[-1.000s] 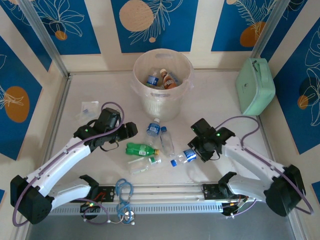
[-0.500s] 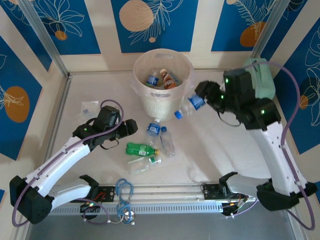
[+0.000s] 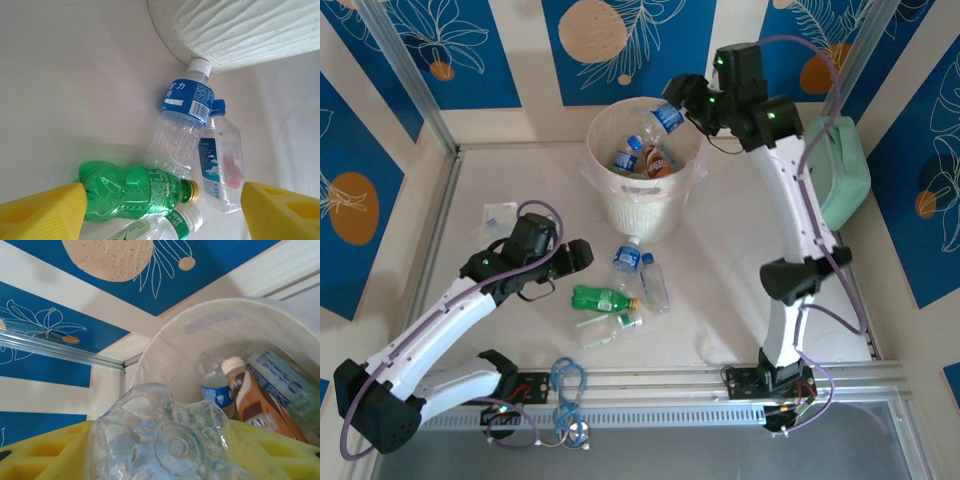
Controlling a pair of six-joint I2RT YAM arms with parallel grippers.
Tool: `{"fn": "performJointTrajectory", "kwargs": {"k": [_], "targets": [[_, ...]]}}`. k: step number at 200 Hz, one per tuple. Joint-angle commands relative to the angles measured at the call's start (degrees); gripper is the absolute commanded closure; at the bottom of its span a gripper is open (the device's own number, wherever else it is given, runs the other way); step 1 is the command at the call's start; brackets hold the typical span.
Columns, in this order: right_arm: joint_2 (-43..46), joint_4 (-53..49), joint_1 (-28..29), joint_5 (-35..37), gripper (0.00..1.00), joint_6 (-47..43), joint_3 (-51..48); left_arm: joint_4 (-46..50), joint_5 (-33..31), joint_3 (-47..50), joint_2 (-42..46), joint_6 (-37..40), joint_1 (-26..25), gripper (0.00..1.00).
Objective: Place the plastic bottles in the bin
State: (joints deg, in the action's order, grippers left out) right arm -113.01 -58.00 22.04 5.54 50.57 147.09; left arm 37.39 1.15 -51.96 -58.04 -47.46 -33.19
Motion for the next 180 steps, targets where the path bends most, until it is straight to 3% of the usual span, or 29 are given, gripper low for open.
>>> {"fn": "performJointTrajectory", "kwargs": {"k": [1, 15, 31, 54, 120, 150, 180], "targets": [[-3.84, -4.14, 0.61, -1.06, 0.39, 0.21, 5.89, 1.24, -1.15, 0.89, 0.80, 1.03, -0.10, 0.19], [-5.16, -3.69, 1.13, -0.30, 0.37, 0.21, 5.28, 0.89, -1.04, 1.14, 0.58, 1.06, -0.12, 0.19], [-5.73, -2.75, 1.79, -0.68, 0.25, -0.28, 3.48, 0.67, -0.56, 1.33, 0.37, 1.21, -0.12, 0.19], [-5.00, -2.76, 3.55, 1.29, 0.17, -1.72, 1.40, 1.06, -0.75, 1.52, 0.83, 1.70, -0.08, 0.17], [3.83, -3.73, 7.54, 7.33, 0.16, -6.87, -5.28, 0.93, -1.40, 1.70, 1.13, 2.28, -0.01, 0.16], [14.72, -1.73, 13.53, 14.39, 0.16, -13.70, -17.10, 0.89, -1.93, 1.60, 1.44, 2.53, 0.17, 0.16], [29.17, 3.37, 20.66, 19.03, 0.15, -17.95, -38.34, 0.32, -2.20, 1.26, 1.20, 2.60, 0.48, 0.17]]}}
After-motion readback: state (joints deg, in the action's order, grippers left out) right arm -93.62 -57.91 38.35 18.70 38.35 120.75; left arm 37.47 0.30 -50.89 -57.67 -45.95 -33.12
